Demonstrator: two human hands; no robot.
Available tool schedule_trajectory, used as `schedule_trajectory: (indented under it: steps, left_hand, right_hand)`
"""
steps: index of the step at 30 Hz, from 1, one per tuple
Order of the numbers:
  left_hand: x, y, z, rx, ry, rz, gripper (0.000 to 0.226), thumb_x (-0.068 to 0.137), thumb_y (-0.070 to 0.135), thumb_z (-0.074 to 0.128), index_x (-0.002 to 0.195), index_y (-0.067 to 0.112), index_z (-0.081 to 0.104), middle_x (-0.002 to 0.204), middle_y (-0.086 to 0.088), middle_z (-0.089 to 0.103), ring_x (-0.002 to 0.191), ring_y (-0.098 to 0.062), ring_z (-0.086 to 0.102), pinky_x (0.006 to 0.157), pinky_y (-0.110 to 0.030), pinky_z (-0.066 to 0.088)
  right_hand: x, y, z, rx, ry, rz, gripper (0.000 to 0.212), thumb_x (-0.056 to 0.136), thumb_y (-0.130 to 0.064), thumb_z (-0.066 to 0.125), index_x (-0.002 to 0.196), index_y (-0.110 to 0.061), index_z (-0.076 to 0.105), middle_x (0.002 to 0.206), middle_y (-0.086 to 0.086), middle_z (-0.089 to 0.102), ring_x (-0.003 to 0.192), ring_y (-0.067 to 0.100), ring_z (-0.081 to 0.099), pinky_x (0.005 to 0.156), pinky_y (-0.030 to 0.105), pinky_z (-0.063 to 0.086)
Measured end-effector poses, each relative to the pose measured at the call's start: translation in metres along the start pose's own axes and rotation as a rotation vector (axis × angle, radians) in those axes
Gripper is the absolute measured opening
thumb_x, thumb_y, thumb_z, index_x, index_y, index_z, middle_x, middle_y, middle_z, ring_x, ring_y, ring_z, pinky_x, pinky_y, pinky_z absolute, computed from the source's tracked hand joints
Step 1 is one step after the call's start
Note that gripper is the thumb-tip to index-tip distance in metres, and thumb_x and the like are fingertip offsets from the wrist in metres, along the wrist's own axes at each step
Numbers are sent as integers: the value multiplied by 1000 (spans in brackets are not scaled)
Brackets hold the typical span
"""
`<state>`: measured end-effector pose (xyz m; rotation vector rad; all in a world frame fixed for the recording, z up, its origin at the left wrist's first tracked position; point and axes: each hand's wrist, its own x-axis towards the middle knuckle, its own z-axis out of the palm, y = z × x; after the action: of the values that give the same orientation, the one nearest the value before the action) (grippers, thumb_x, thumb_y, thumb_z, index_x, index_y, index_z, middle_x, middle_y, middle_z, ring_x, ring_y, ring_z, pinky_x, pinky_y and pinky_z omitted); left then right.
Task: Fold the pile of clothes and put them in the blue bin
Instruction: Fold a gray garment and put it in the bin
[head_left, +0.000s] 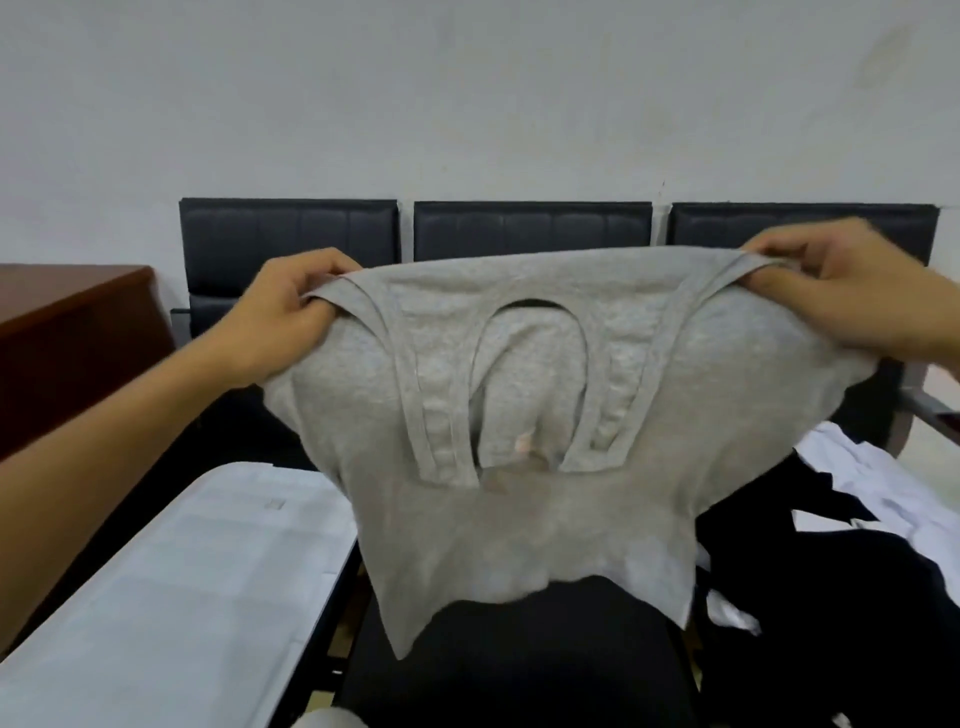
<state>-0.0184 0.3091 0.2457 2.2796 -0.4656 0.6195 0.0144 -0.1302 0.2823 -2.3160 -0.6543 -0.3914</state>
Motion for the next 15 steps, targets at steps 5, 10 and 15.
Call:
schedule_trajectory:
  steps: [5, 10, 15]
  left_hand:
    - [6, -43, 17, -34, -299, -166, 13, 87, 15, 70, 84, 27, 75, 89, 13, 74, 89, -6, 70, 77, -11, 52]
    - [5, -123, 92, -141, -536, -366, 14, 89, 13, 70, 102, 15, 70, 101, -1, 73, 95, -15, 70, 83, -28, 56]
    - [9, -204, 168, 162, -673, -411, 15, 89, 7, 68, 88, 22, 68, 92, 3, 70, 91, -17, 67, 83, -30, 55]
  right_hand:
    - [19, 45, 28, 5, -426, 209, 13, 87, -32, 66, 85, -28, 78, 89, -1, 76, 81, 11, 70, 78, 28, 56]
    - [40, 120, 108, 113, -571, 335, 9, 93, -13, 66, 98, -12, 73, 92, 4, 76, 84, 11, 70, 72, 20, 54]
    - [59, 209, 196, -126, -641, 357, 16, 96, -13, 62, 88, -18, 74, 91, 0, 74, 93, 19, 70, 77, 28, 54]
